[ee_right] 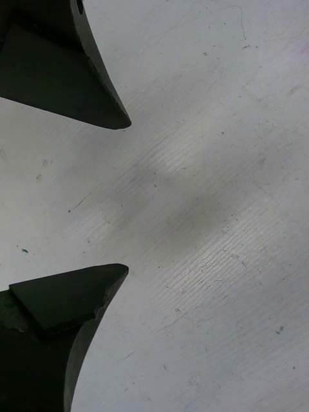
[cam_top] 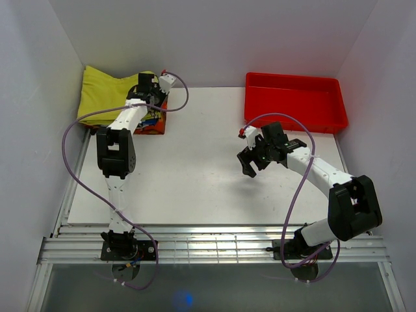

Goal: Fold and stack the trousers
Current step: Neatly place the folded trousers to the corner

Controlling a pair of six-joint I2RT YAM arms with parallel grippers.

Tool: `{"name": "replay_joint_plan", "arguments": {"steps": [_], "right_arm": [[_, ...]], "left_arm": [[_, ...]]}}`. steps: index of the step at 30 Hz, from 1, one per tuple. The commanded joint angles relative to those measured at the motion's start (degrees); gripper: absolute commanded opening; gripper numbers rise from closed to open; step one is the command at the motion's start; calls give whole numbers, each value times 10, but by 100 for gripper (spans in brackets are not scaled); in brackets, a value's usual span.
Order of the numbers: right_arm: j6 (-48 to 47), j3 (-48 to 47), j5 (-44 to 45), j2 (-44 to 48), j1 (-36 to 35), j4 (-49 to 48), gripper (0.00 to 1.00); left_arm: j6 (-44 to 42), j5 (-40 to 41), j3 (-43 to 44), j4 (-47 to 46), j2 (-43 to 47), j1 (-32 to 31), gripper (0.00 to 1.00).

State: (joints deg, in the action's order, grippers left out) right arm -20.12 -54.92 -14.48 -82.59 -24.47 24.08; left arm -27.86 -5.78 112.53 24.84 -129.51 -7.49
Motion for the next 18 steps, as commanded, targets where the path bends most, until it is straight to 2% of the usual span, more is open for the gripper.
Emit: {"name": "replay_joint_plan", "arguments": {"steps": [1,5,8,9,11,12,18], "right_arm": [[-2,-2,-1,8,2,-4,90],[0,-6,-4,4,1,-4,90],[0,-10,-5,3,2,-3,90],[-1,-12,-4,3,2,-3,90],[-3,-15,0,2,2,-3,90],[-4,-16,0,2,2,-3,90],[-3,-37,-6,-6,7,-1,90]], "left_arm": [[-34,-164,-18,62,51,-39,0],[-94,-192,-14,104,45,-34,0],[-93,-196,-6,122,40,-26,1],[-78,-192,3,123,40,-24,28],[-49,-190,5,114,52,-17,59],[-27,-191,4,101,59,-16,97],[44,-229,-55,26,162,-14,98]]}}
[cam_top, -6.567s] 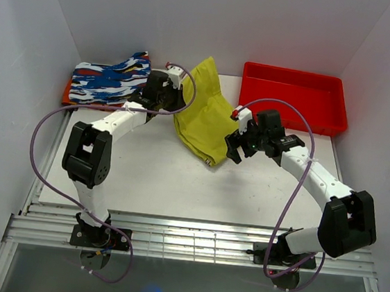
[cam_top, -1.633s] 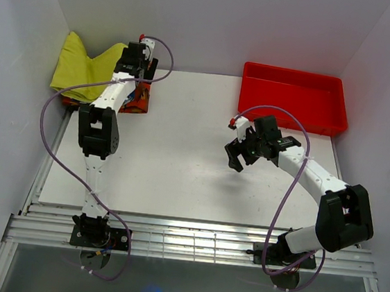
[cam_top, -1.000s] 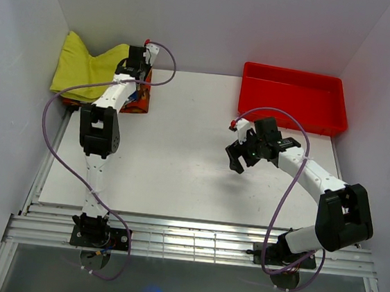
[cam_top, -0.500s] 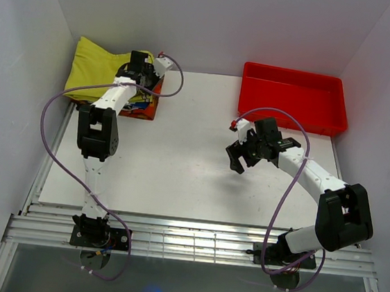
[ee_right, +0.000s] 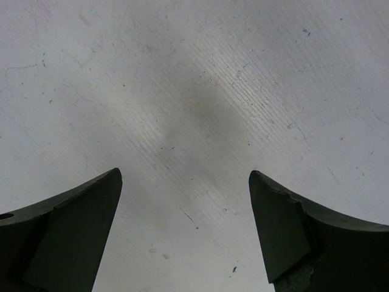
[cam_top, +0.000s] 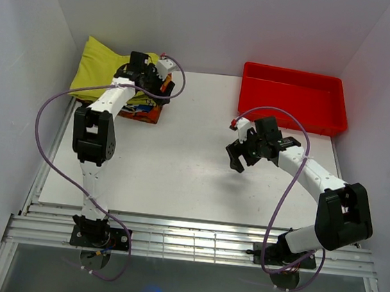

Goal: Fold and stack the trousers
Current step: Neatly place the folded trousers to the corner

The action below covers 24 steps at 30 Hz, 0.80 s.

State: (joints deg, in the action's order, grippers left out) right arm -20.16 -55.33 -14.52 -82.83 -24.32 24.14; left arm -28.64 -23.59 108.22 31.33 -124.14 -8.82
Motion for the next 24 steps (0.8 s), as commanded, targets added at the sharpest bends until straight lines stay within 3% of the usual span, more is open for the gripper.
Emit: {"name": "replay_joint_plan", "arguments": {"steps": [1,7,11,13,16,19,24], "right_arm": [[-1,-35,-9,-3,7,-1,90],[1,-55,-31,17,32,9,90],[0,-79,-64,19,102,36,90],[4,-89,-93,16,136,58,90],[14,-87,-133,20,220,87,90],[14,-72,-142,41,261,107,90],[9,-4,-136,113,286,110,90]], "left_arm": [[78,-55,-14,-43,119,-1,98],[199,-31,50,30,154,5,98],[228,-75,13,74,197,30,98],[246,-108,-22,107,222,40,98],[243,-82,-106,123,272,50,98],[222,-64,-224,110,323,61,98],[203,-45,-344,97,412,69,98]]}}
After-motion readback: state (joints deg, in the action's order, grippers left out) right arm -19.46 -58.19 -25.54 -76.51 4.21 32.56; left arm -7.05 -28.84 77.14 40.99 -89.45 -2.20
